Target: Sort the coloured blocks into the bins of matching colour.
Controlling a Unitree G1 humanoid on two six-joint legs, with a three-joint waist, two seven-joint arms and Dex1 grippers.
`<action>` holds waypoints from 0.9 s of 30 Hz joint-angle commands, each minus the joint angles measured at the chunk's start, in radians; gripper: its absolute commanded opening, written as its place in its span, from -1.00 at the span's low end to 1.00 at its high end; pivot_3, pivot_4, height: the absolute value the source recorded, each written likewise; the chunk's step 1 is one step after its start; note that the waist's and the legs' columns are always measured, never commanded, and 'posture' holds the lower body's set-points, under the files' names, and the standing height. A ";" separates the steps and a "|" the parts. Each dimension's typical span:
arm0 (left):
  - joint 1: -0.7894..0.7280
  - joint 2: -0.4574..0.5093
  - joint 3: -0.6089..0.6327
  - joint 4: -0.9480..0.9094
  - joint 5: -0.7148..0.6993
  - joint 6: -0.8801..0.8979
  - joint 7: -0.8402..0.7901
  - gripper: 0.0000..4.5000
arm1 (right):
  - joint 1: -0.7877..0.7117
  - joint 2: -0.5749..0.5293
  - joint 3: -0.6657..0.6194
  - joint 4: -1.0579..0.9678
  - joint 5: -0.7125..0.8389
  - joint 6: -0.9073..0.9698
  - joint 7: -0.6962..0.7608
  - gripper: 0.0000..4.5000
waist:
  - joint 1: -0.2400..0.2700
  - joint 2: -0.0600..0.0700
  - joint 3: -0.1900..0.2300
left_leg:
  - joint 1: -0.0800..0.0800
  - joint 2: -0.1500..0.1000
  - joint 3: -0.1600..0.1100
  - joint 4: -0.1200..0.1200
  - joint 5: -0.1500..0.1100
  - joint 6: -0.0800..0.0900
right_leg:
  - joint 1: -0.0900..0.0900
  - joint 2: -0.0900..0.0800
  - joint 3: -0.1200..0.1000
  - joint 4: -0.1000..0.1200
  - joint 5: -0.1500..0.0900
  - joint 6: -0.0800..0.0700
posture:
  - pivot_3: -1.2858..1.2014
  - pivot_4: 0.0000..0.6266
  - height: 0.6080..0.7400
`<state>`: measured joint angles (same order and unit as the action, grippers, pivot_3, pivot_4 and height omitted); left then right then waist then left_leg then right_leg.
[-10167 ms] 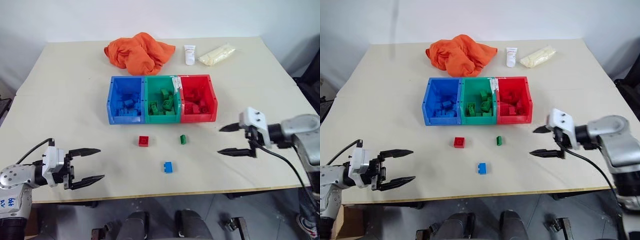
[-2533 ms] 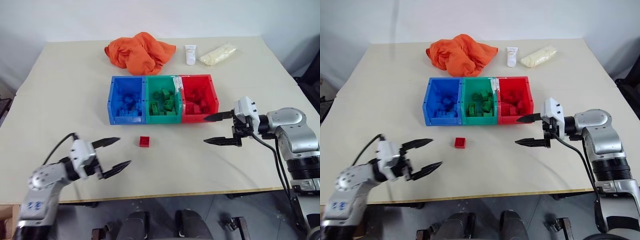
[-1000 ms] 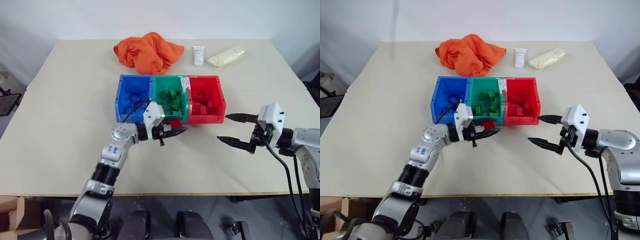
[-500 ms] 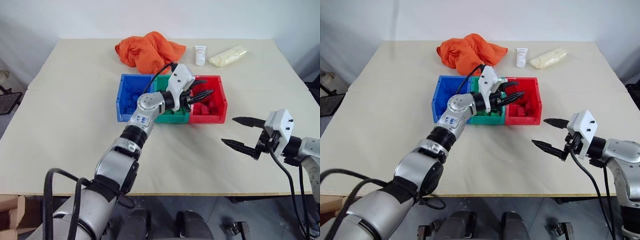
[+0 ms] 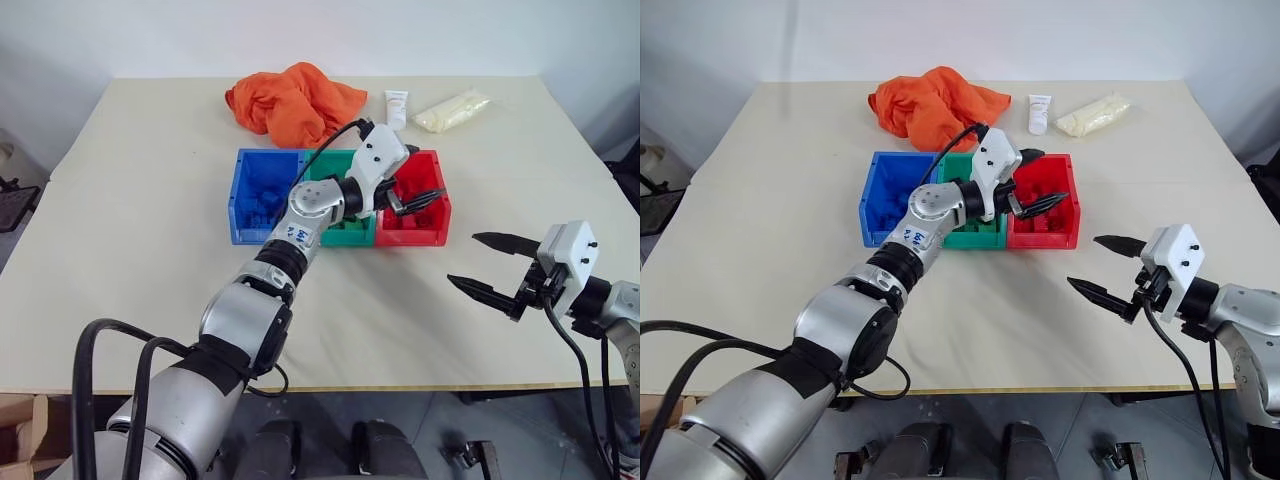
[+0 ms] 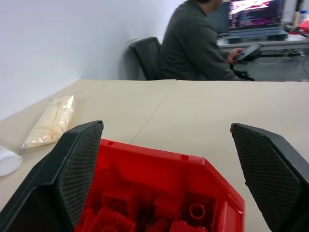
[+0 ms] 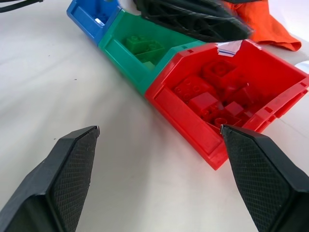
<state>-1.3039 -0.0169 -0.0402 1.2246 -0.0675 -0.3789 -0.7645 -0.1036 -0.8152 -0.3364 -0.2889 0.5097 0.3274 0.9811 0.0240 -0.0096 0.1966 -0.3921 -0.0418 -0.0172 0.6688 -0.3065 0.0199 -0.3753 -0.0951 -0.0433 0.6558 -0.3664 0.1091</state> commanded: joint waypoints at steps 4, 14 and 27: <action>0.211 0.175 0.005 -0.304 -0.073 0.087 -0.314 0.99 | -0.042 -0.022 -0.011 0.024 0.021 -0.019 0.032 0.86 | -0.006 0.000 0.000 | 0.001 0.001 0.000 -0.001 0.001 -0.001 | 0.000 0.000 -0.001 0.001 0.000 0.000 | 0.03 -0.52 1.00; 0.690 0.518 0.115 -1.024 -0.278 0.577 -0.384 0.99 | -0.216 -0.046 0.095 0.216 -0.016 -0.053 0.155 0.86 | -0.006 0.000 0.000 | 0.000 0.001 -0.003 0.002 0.001 -0.001 | 0.001 -0.001 0.007 0.001 0.000 0.000 | 0.03 -0.52 1.00; 1.055 0.792 0.424 -1.175 -0.402 0.611 -0.372 0.99 | -0.355 -0.075 0.221 0.435 -0.111 -0.145 0.330 0.86 | -0.004 0.000 0.000 | 0.001 0.001 -0.004 0.000 0.000 -0.001 | 0.001 -0.002 0.008 -0.003 0.000 -0.001 | 0.03 -0.52 1.00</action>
<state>-0.2549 0.7622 0.3508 0.0555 -0.4462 0.2470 -1.1533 -0.4368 -0.8806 -0.1076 0.1394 0.4015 0.2100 1.2972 0.0199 -0.0091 0.1965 -0.3909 -0.0406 -0.0208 0.6686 -0.3061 0.0192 -0.3739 -0.0975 -0.0354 0.6525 -0.3667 0.1078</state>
